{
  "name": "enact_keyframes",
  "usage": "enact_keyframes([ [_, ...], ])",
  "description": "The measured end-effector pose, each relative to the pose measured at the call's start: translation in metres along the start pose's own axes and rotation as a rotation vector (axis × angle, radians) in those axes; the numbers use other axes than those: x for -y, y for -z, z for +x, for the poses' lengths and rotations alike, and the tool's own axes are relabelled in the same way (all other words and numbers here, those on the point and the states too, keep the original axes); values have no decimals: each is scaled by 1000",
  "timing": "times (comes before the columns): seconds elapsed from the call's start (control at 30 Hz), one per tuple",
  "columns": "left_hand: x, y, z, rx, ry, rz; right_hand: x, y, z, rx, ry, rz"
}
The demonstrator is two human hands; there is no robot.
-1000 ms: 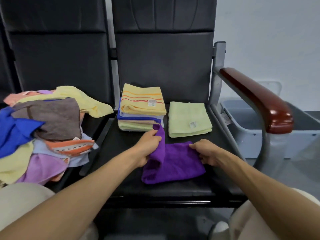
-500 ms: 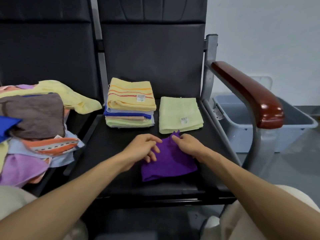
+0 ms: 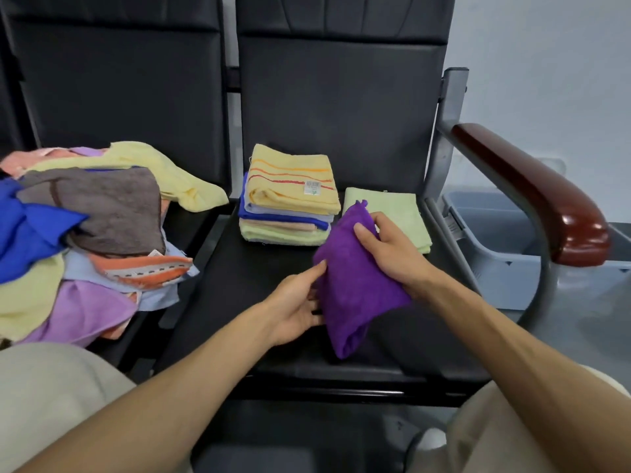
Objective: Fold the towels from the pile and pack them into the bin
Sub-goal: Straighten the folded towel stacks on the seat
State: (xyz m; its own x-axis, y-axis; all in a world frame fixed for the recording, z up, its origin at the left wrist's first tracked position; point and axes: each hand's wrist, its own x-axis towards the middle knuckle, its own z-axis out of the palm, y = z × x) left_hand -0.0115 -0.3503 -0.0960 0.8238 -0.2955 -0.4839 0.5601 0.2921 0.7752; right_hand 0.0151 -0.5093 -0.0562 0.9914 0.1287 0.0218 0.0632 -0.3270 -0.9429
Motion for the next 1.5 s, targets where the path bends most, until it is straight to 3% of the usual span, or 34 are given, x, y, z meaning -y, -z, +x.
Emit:
enact_keyframes([
  [0.1, -2, 1, -7, 142, 41, -176, 4, 11, -1, -8, -114, 244],
  [0.2, -10, 0, -3, 118, -65, -163, 0, 25, -3, -3, -185, 359],
  [0.3, -20, -4, 8, -37, -239, 117, -11, 35, -5, -97, -188, 300],
  [0.4, -37, -14, 26, -133, -400, 455, -24, 45, 3, -212, -128, -27],
  [0.5, -51, -30, 53, -175, -489, 781, -33, 59, 23, -272, -108, -182],
  [0.7, -73, -72, 119, -263, -799, 1075, -46, 95, 78, -422, -69, -330],
  [0.87, -91, -85, 178, -364, -781, 1186, -61, 113, 132, -448, -52, -356],
  [1.03, -78, -81, 217, -374, -508, 1261, -95, 112, 159, -376, -165, -438],
  [1.17, -63, -79, 220, -353, -474, 1272, -101, 110, 162, -370, -190, -456],
  [1.33, -63, -78, 195, -210, -419, 1266, -88, 106, 147, -357, -137, -590],
  [1.5, -66, -56, 131, -54, -430, 1377, -61, 82, 116, -464, -20, -697],
])
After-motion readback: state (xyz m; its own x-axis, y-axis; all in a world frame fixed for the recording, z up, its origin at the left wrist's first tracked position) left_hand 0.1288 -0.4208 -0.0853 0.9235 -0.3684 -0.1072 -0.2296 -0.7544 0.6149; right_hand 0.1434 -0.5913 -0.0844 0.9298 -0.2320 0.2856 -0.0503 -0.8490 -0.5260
